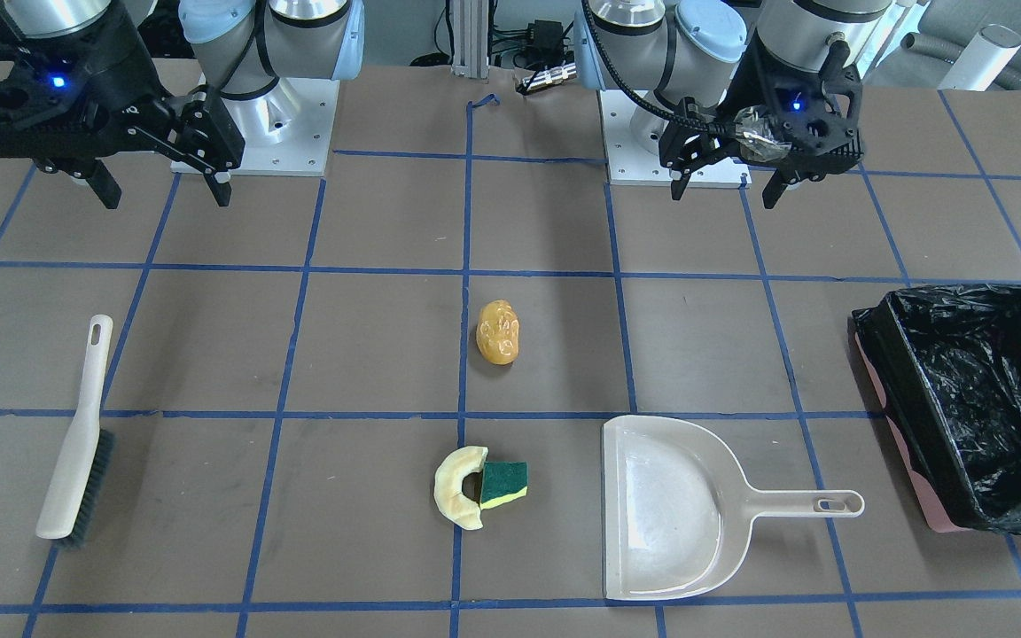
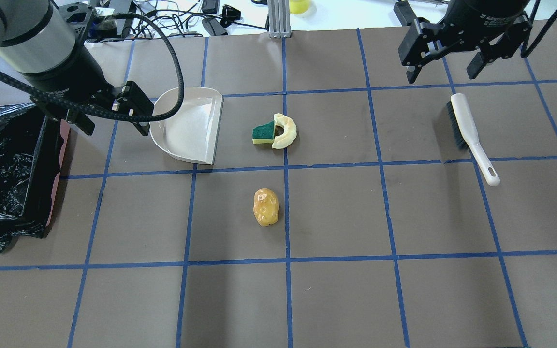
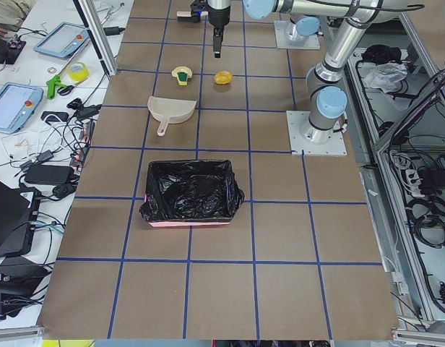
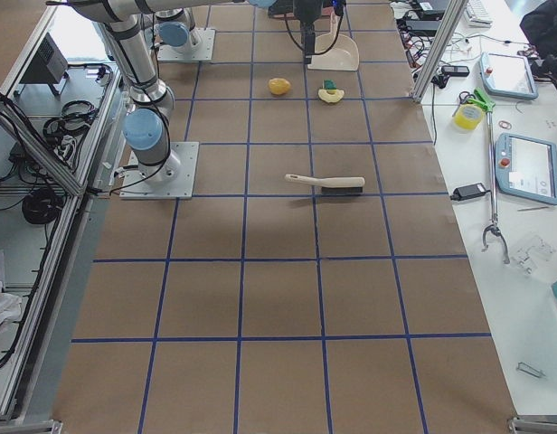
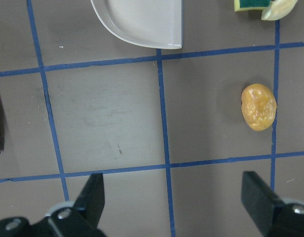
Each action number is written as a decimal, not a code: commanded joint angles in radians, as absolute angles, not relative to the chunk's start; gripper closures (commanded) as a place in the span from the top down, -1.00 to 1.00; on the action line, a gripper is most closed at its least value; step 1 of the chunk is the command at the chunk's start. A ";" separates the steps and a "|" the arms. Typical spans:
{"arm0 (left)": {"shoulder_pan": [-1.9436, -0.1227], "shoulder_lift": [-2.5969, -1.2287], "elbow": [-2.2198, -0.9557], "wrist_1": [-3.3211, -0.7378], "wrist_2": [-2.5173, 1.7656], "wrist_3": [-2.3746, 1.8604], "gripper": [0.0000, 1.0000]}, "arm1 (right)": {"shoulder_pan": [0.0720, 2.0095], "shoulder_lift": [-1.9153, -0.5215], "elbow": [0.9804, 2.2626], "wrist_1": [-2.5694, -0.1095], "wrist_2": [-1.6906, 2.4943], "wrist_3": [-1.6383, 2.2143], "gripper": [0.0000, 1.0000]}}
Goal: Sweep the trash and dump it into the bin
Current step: 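Grasp the white dustpan with the left gripper while the right grasps the brush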
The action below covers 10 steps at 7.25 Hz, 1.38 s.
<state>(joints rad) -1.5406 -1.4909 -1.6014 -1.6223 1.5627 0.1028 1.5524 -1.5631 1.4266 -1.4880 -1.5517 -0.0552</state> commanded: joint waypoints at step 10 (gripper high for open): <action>-1.410 -1.652 -1.603 -1.270 1.568 -0.767 1.00 | 1.277 -1.278 1.658 -1.847 -1.700 -0.422 1.00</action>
